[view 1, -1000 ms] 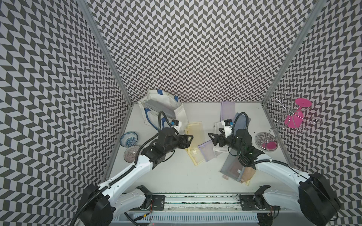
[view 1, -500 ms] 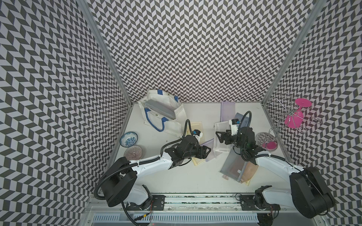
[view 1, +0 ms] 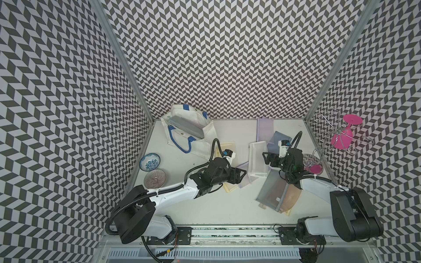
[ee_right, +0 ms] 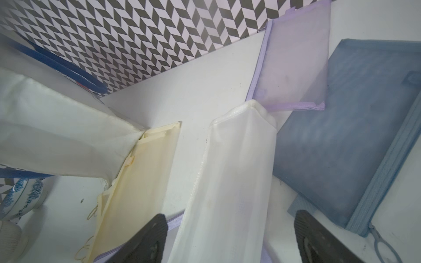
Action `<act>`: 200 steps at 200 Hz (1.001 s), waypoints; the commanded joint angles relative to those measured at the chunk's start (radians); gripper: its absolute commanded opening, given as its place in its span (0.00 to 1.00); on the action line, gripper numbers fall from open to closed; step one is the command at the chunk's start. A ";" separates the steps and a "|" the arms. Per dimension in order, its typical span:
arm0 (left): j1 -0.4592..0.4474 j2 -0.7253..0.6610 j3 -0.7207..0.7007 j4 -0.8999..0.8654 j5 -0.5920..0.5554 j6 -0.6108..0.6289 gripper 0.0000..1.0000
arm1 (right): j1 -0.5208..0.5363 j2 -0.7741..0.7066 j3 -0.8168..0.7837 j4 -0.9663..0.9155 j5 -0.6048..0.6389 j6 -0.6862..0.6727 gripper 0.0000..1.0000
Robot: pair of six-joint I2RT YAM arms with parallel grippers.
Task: Put the pencil pouch into the canvas bag
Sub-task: Pick up the pencil pouch.
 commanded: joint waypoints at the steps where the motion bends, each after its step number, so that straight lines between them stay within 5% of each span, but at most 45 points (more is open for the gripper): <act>1: 0.010 -0.041 -0.023 0.050 -0.007 0.016 0.69 | -0.005 0.053 0.037 0.024 -0.024 -0.019 0.87; 50: 0.019 -0.068 -0.091 0.125 0.013 -0.011 0.70 | -0.009 0.192 0.080 0.037 -0.117 -0.022 0.75; 84: 0.027 -0.077 -0.117 0.169 0.030 -0.023 0.70 | -0.010 0.254 0.091 0.059 -0.172 -0.014 0.45; 148: 0.053 -0.127 -0.118 0.123 0.032 -0.016 0.70 | -0.007 0.246 0.081 0.089 -0.217 -0.015 0.08; 200: 0.148 -0.228 -0.108 -0.023 0.055 0.005 0.70 | 0.004 0.094 -0.016 0.294 -0.420 0.073 0.00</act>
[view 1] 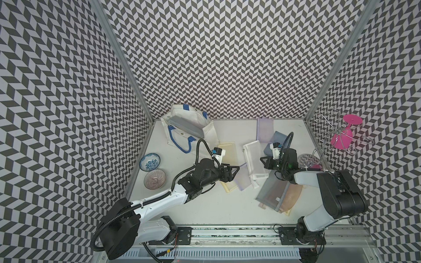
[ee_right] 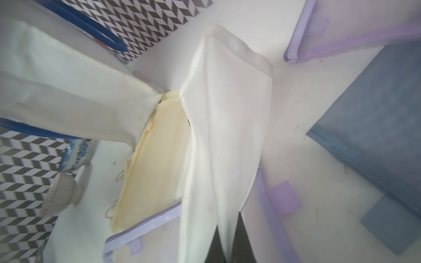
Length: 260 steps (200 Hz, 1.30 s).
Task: Put the pencil pouch into the canvas bag
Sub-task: Pick up the pencil pouch.
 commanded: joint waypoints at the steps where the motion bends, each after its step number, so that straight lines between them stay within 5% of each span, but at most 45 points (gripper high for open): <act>1: 0.047 -0.047 0.004 -0.086 0.023 0.014 0.70 | 0.010 -0.077 -0.032 0.184 -0.138 0.049 0.00; 64: 0.169 -0.096 -0.008 -0.085 0.120 0.016 0.87 | 0.189 -0.127 -0.013 0.347 -0.368 0.109 0.00; 111: 0.145 0.014 -0.003 0.039 0.147 -0.044 0.84 | 0.254 -0.132 -0.004 0.404 -0.430 0.134 0.00; 122: 0.119 0.048 0.013 0.050 0.137 -0.044 0.78 | 0.258 -0.126 -0.006 0.430 -0.440 0.149 0.00; 141: 0.084 0.093 0.034 0.067 0.126 -0.048 0.54 | 0.261 -0.111 -0.007 0.447 -0.449 0.168 0.00; 178: 0.054 0.114 0.015 0.119 0.131 -0.081 0.30 | 0.263 -0.105 -0.011 0.461 -0.444 0.176 0.00; 191: 0.053 0.103 0.003 0.129 0.133 -0.089 0.11 | 0.265 -0.104 -0.005 0.441 -0.438 0.163 0.00; 199: 0.055 0.091 -0.003 0.130 0.126 -0.091 0.00 | 0.265 -0.106 -0.004 0.426 -0.433 0.152 0.05; 214: 0.058 0.058 -0.002 0.111 0.115 -0.078 0.00 | 0.266 -0.111 0.001 0.399 -0.414 0.136 0.22; 238: 0.086 -0.011 0.032 0.004 0.092 -0.038 0.00 | 0.266 -0.141 0.006 0.317 -0.344 0.087 0.64; 260: 0.189 -0.091 0.099 -0.163 0.090 -0.005 0.00 | 0.266 -0.202 -0.006 0.260 -0.258 0.043 0.81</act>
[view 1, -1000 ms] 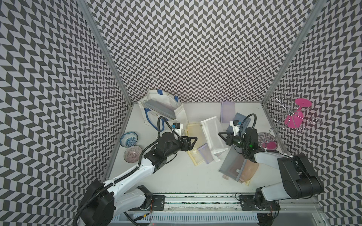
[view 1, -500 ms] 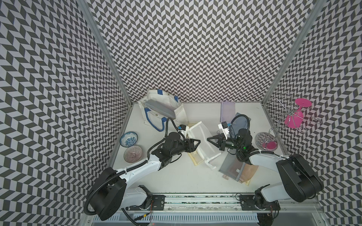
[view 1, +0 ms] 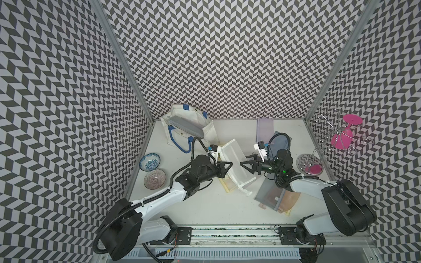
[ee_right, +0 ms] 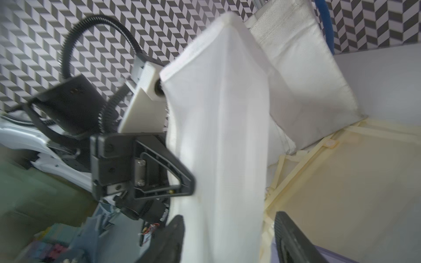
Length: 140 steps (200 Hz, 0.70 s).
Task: Put the pencil pouch into the canvas bag
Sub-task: Pick up the pencil pouch, then place the pencil pouch in the canvas bag.
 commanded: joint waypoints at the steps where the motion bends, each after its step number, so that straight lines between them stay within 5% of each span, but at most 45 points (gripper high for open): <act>1: 0.100 -0.088 0.088 -0.160 -0.021 0.049 0.00 | 0.006 -0.078 0.008 -0.034 0.097 -0.063 0.82; 32: 0.328 -0.159 0.233 -0.345 -0.009 0.093 0.00 | 0.007 -0.163 -0.025 -0.048 0.184 -0.095 0.86; 74: 0.618 -0.063 0.439 -0.413 0.022 0.082 0.00 | 0.007 -0.202 -0.044 -0.041 0.211 -0.106 0.86; 140: 0.727 0.186 0.617 -0.322 -0.138 0.031 0.00 | 0.008 -0.203 -0.050 -0.036 0.220 -0.107 0.86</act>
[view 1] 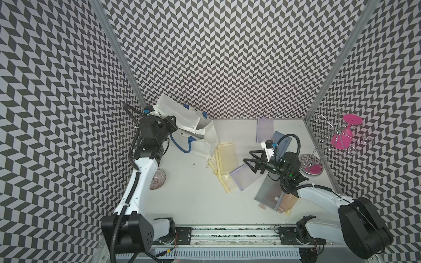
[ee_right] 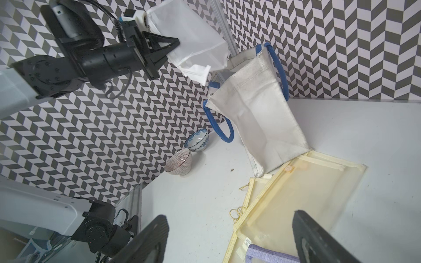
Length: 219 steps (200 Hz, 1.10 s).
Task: Put the pencil pouch into the canvas bag
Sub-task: Place the pencil pouch in the canvas bag.
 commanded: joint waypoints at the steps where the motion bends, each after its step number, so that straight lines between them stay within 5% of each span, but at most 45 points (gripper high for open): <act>1: 0.006 0.062 0.050 0.022 -0.065 -0.020 0.00 | 0.006 -0.019 -0.006 0.030 0.017 -0.012 0.86; 129: -0.089 0.346 0.169 -0.068 -0.071 0.049 0.02 | 0.005 -0.060 -0.021 0.023 0.046 -0.022 0.85; 219: -0.101 0.224 0.161 -0.144 -0.170 0.105 0.71 | 0.005 -0.088 -0.033 0.027 0.062 -0.024 0.84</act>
